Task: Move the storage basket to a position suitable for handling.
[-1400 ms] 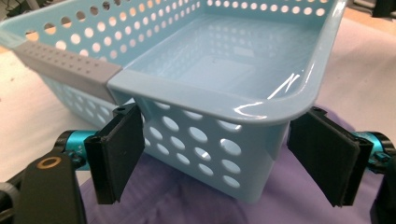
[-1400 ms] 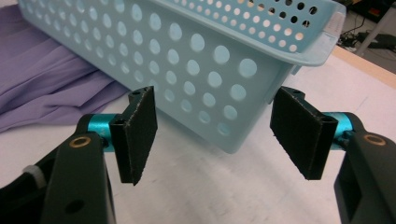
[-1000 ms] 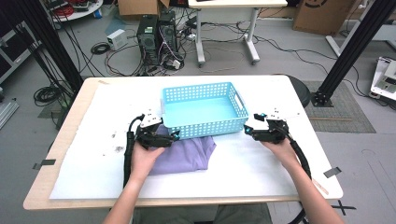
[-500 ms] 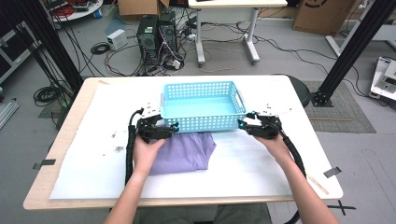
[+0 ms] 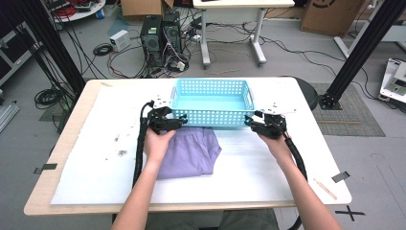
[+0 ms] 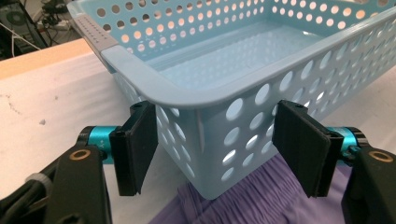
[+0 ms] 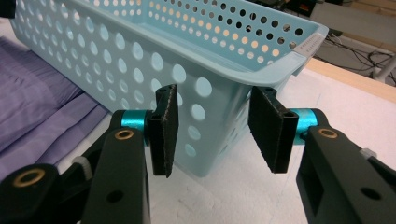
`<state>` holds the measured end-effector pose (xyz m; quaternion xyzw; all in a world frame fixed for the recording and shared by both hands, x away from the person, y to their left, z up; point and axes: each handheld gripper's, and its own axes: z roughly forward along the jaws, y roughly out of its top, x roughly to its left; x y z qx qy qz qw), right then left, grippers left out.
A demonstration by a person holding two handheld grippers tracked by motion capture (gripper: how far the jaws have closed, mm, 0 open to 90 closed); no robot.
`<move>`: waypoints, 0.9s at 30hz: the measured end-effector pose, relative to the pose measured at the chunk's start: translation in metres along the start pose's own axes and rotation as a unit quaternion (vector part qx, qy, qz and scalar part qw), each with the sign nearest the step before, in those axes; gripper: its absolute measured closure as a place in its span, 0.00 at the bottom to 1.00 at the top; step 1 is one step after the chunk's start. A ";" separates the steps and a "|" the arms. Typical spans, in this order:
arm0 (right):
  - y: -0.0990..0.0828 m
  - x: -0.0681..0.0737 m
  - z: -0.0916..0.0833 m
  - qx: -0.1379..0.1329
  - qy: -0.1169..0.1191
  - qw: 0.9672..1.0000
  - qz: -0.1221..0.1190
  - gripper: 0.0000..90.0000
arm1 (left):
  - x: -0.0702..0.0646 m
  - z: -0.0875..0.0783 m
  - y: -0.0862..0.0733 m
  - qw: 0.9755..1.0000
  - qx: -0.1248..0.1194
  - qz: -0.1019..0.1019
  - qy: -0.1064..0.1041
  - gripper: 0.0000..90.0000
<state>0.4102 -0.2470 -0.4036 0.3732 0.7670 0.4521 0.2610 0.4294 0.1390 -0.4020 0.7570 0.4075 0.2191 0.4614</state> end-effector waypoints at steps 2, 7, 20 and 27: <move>0.000 -0.001 0.003 0.007 -0.007 1.000 0.003 0.60 | 0.000 0.004 -0.001 1.000 0.007 -0.001 0.000 0.35; -0.003 -0.002 0.012 0.027 -0.027 0.999 0.016 0.58 | -0.001 0.014 -0.005 1.000 0.018 -0.003 -0.001 0.35; -0.006 -0.005 0.022 0.032 -0.037 0.998 0.033 0.51 | 0.001 0.026 -0.003 0.999 0.048 0.008 0.010 0.34; -0.008 -0.009 0.009 0.033 -0.050 0.997 0.056 0.37 | 0.002 0.012 -0.006 0.997 0.052 0.034 0.040 0.29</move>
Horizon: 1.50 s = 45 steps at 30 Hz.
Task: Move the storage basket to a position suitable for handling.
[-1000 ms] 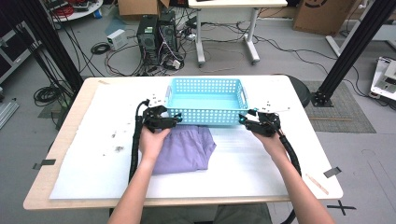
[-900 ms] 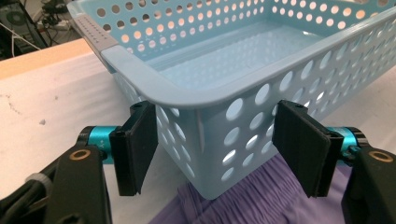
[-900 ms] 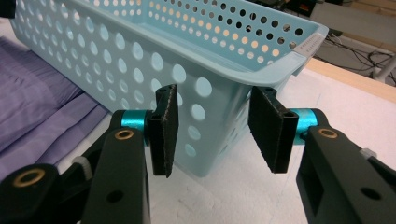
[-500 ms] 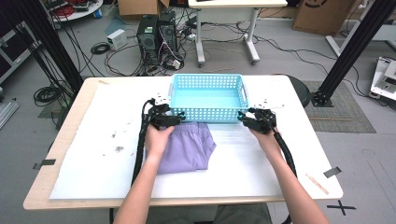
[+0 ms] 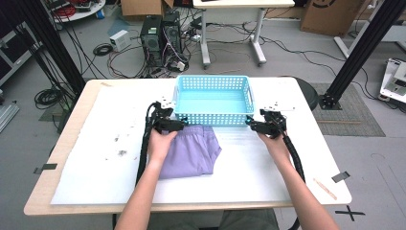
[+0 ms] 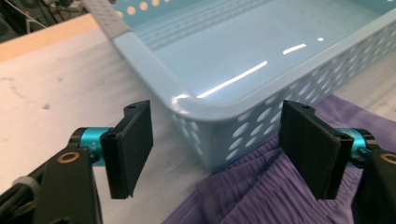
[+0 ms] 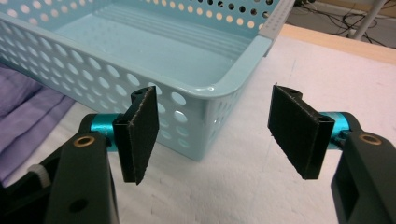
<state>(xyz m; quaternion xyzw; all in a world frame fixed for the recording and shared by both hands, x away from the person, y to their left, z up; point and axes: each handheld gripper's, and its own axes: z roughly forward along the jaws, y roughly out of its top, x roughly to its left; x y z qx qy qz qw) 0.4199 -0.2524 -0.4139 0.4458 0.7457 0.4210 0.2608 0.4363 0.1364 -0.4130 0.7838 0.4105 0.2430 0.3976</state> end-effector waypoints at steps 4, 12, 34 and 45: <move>-0.002 0.005 -0.018 -0.024 0.010 1.000 -0.002 0.35 | 0.003 -0.019 -0.007 1.000 -0.004 0.009 0.001 0.29; -0.011 0.025 -0.038 -0.049 0.041 0.998 -0.009 0.34 | 0.010 -0.063 -0.038 0.999 -0.032 -0.017 -0.011 0.29; -0.031 0.113 -0.027 0.030 0.152 0.988 -0.011 0.28 | -0.003 -0.116 -0.105 0.997 0.000 -0.052 -0.058 0.30; -0.035 0.156 -0.004 0.095 0.123 0.987 -0.040 0.28 | -0.008 -0.105 -0.111 0.995 0.053 -0.064 -0.057 0.30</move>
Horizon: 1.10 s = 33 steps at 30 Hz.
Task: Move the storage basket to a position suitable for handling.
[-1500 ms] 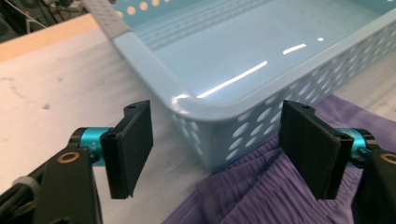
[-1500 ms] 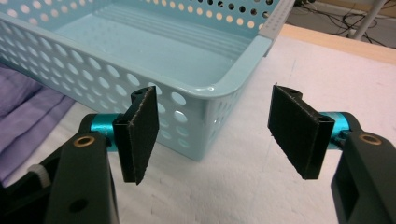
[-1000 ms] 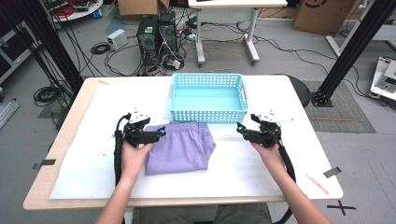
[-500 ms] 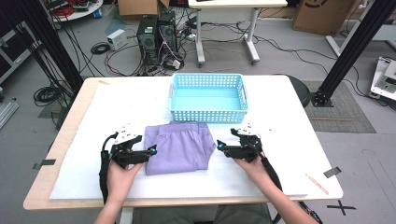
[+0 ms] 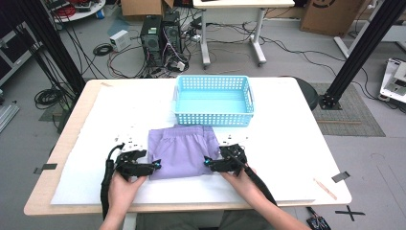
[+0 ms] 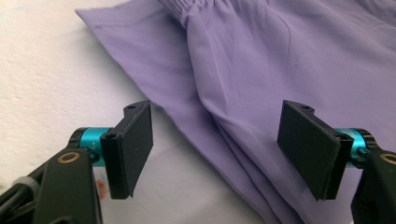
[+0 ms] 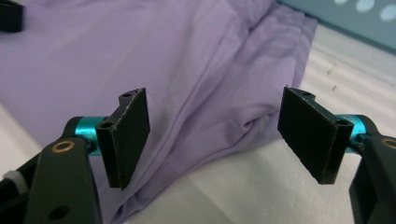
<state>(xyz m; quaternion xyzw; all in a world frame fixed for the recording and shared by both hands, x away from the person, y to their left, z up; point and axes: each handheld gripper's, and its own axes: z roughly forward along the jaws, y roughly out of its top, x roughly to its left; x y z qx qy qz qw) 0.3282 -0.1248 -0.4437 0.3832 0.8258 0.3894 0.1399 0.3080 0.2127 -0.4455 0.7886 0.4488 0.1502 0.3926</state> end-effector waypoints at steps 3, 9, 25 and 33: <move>0.002 -0.003 0.003 0.013 -0.002 1.000 0.012 0.27 | 0.000 0.001 0.001 1.000 0.012 0.006 0.003 0.30; 0.005 -0.006 0.009 0.048 0.010 0.998 0.030 0.24 | 0.003 0.000 0.002 1.000 0.016 -0.008 0.019 0.32; 0.008 -0.002 0.012 0.038 0.023 0.999 -0.016 0.81 | -0.009 0.006 0.005 1.000 0.012 -0.002 0.019 0.61; 0.004 -0.007 0.006 0.039 0.025 0.999 -0.026 0.95 | -0.021 0.019 0.014 1.000 0.010 0.006 -0.029 0.88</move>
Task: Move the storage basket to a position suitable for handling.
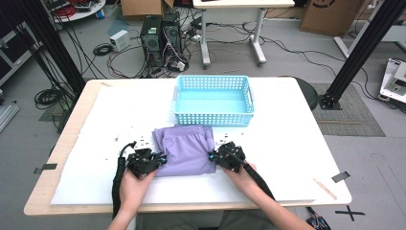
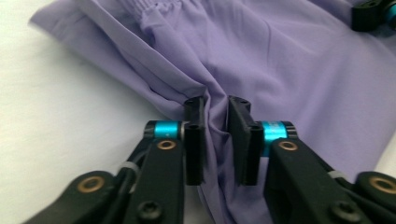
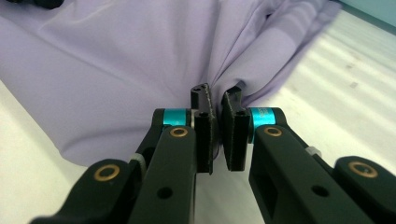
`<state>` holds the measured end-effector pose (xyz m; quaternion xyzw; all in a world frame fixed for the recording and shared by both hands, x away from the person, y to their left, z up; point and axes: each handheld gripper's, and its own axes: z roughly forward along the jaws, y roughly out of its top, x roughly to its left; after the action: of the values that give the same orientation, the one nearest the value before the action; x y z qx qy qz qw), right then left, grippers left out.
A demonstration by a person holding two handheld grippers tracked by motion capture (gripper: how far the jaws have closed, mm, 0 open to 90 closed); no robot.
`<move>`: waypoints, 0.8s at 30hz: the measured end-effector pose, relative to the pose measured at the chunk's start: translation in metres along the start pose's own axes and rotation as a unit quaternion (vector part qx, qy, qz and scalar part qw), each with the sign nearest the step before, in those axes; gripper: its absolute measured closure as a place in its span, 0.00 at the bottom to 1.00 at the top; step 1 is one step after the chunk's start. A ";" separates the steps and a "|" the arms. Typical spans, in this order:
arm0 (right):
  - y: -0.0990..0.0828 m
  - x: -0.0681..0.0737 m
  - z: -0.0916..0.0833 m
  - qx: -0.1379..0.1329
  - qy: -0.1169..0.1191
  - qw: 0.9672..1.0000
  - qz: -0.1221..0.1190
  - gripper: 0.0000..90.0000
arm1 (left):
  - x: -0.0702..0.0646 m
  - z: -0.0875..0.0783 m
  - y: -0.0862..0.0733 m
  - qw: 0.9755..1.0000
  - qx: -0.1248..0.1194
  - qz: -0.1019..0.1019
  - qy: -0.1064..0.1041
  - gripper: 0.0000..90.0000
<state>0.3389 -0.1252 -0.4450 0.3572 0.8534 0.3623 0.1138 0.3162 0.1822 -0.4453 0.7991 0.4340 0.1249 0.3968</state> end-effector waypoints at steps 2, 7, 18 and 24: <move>-0.002 -0.004 -0.004 0.001 -0.002 1.000 0.000 0.95 | -0.005 0.003 0.002 1.000 0.003 0.003 -0.010 0.89; -0.011 -0.018 -0.017 0.001 -0.010 1.000 0.010 0.95 | -0.023 0.014 0.008 0.999 0.009 0.015 -0.034 0.91; -0.043 -0.044 -0.056 0.001 -0.039 0.999 0.025 0.95 | -0.062 0.043 0.022 0.995 0.009 0.034 -0.088 0.91; -0.069 -0.051 -0.081 0.002 -0.059 0.998 0.031 0.95 | -0.087 0.059 0.031 0.992 0.014 0.055 -0.116 0.91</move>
<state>0.3027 -0.2373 -0.4391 0.4042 0.8346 0.3421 0.1516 0.3146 0.0727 -0.4483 0.8365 0.3417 0.0469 0.4258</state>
